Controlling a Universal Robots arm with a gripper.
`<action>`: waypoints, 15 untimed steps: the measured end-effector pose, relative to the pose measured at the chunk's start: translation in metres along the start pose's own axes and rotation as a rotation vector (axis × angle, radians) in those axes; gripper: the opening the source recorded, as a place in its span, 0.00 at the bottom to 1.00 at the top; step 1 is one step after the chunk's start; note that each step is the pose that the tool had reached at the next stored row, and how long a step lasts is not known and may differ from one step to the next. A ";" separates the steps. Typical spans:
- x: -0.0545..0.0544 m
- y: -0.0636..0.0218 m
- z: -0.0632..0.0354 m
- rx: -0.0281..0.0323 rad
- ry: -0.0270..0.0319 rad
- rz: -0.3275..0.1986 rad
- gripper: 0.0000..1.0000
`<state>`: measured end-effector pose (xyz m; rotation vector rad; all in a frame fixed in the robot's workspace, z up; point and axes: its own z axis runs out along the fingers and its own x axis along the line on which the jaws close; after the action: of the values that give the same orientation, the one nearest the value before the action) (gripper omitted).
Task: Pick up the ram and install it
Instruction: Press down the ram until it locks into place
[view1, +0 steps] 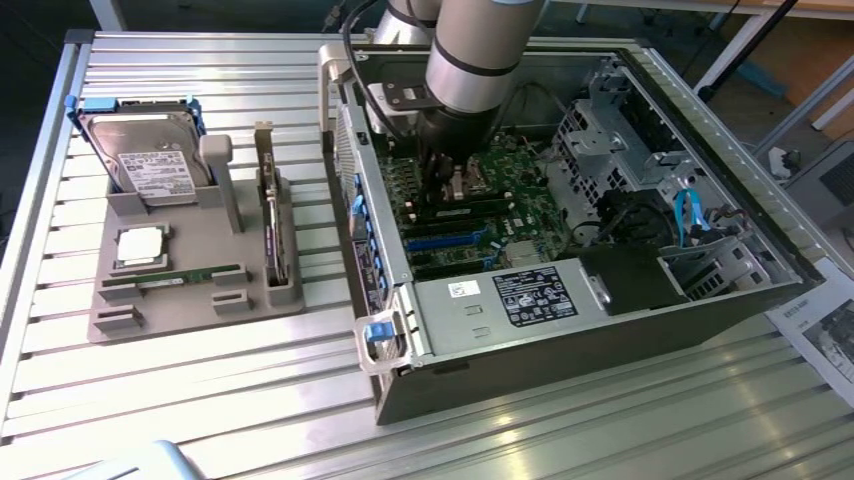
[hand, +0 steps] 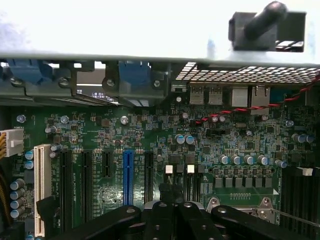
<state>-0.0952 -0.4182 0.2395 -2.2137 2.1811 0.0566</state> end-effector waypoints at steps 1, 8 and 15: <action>0.000 0.0012 0.0005 0.0002 -0.0001 0.000 0.10; 0.000 0.0025 0.0031 0.0006 -0.0002 0.000 0.10; 0.000 0.0026 0.0041 0.0007 -0.0002 0.000 0.10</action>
<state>-0.0977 -0.4182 0.2354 -2.2135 2.1804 0.0560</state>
